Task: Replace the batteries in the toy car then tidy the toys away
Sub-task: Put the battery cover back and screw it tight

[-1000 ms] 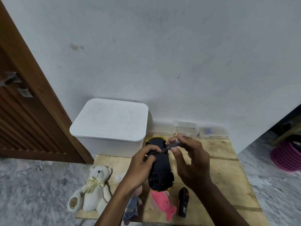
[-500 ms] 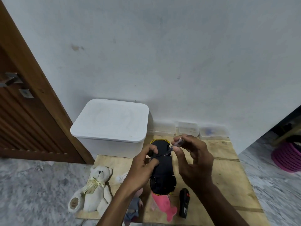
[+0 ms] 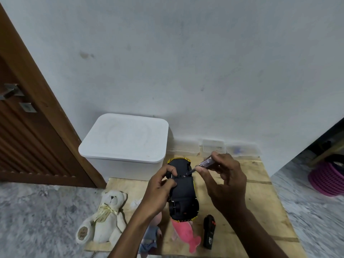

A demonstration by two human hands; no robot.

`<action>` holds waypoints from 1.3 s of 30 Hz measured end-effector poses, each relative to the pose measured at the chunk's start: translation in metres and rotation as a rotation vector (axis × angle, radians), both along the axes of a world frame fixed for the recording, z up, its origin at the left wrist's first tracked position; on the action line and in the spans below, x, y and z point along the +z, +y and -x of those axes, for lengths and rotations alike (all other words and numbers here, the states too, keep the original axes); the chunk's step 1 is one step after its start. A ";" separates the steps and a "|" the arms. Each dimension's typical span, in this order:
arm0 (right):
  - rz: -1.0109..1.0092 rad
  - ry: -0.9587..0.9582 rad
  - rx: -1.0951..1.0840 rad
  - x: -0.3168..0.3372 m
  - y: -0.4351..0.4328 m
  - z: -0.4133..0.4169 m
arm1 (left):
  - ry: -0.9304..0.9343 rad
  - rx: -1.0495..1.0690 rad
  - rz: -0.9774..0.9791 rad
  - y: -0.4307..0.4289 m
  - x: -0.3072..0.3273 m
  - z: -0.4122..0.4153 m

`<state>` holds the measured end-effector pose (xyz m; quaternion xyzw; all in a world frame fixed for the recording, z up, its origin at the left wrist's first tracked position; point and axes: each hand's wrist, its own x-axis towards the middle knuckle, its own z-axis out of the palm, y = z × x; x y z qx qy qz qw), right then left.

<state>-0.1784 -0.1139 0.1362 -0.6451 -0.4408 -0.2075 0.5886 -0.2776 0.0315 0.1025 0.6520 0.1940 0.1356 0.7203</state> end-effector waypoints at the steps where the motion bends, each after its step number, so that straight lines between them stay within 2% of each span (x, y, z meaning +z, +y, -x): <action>1: 0.003 0.016 0.001 0.001 -0.001 -0.002 | 0.001 0.006 0.000 0.000 0.000 0.000; 8: 0.092 0.030 0.119 0.010 -0.004 -0.002 | 0.002 -0.001 0.006 0.000 0.001 -0.003; 17: 0.018 0.123 0.122 0.005 0.001 0.000 | 0.021 0.012 0.001 -0.001 0.003 -0.003; 35: 0.020 0.115 0.080 0.003 0.004 0.003 | 0.008 0.025 -0.027 -0.002 0.006 -0.003; 39: 0.053 0.023 0.054 0.003 0.008 0.002 | 0.008 0.014 -0.026 -0.004 0.003 -0.003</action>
